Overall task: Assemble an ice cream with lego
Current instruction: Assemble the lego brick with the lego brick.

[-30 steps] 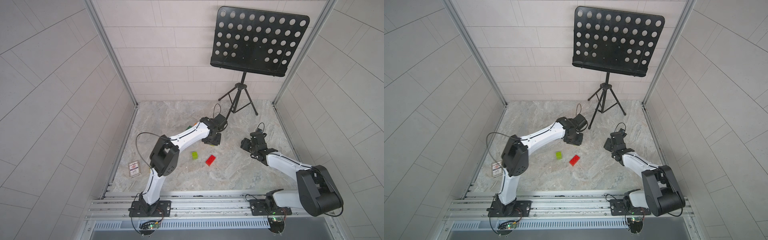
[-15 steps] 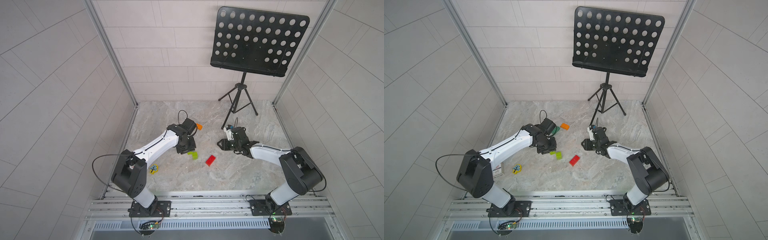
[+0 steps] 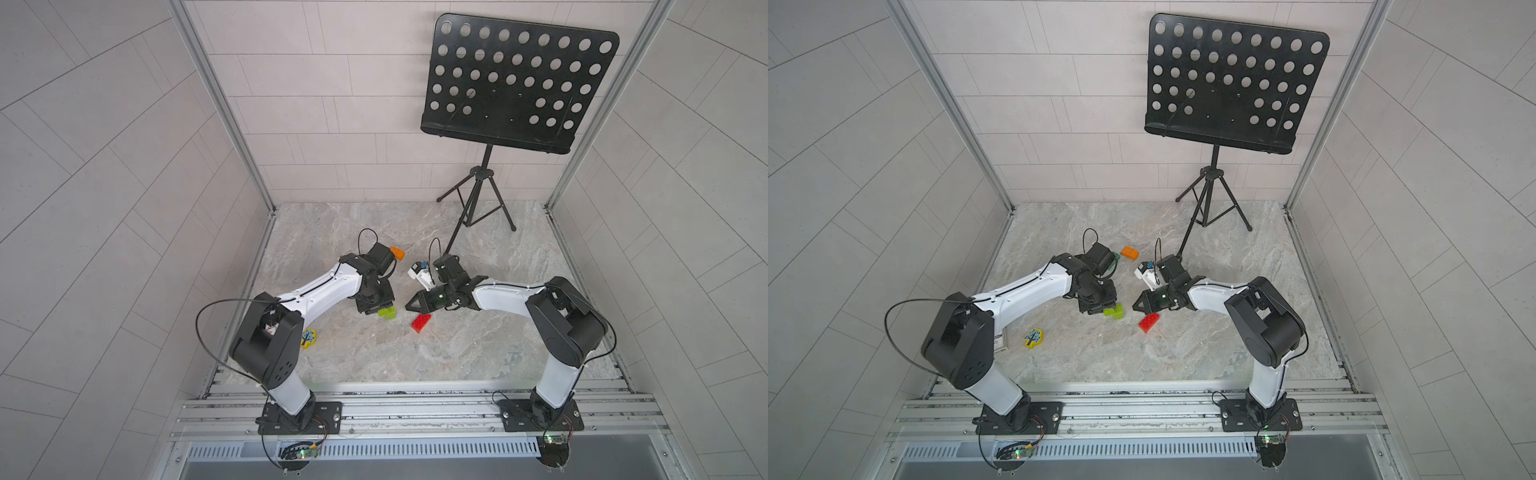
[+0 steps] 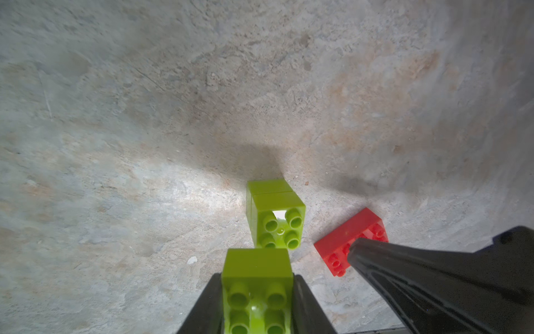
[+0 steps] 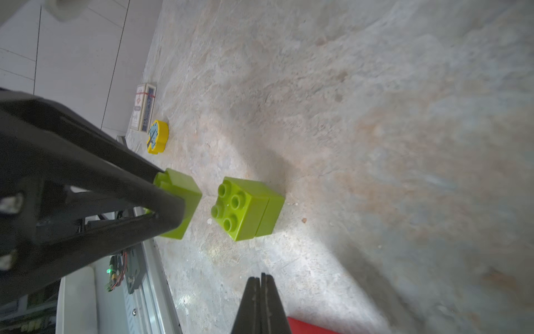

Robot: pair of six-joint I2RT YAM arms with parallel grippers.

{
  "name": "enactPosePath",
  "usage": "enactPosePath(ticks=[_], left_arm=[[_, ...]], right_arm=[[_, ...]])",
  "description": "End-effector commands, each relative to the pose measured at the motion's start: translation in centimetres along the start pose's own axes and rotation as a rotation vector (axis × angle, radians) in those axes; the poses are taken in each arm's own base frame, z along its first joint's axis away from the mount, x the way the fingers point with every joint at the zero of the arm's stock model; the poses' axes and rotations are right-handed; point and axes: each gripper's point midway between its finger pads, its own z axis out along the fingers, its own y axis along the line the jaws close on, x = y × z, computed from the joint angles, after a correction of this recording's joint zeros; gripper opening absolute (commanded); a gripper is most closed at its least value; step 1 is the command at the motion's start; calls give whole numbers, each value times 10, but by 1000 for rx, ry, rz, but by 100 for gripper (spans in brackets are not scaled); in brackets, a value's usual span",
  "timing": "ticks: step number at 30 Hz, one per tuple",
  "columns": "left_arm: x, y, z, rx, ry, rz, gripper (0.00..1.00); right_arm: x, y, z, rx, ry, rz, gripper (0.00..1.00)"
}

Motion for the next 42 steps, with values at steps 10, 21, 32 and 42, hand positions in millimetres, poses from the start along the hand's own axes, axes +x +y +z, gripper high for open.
enactPosePath(ticks=[10, 21, 32, 42], left_arm=[[-5, -8, 8, -10, 1, 35, 23], [-7, -16, 8, -40, -10, 103, 24], [-8, -11, 17, -75, -3, 113, 25], [-7, -14, 20, -78, 9, 119, 28]], right_arm=[[10, -1, 20, -23, 80, 30, 0], [-2, -1, 29, -53, 33, 72, 0], [-5, 4, 38, -91, 29, 87, 0], [-2, 6, 42, -99, 43, 90, 0]])
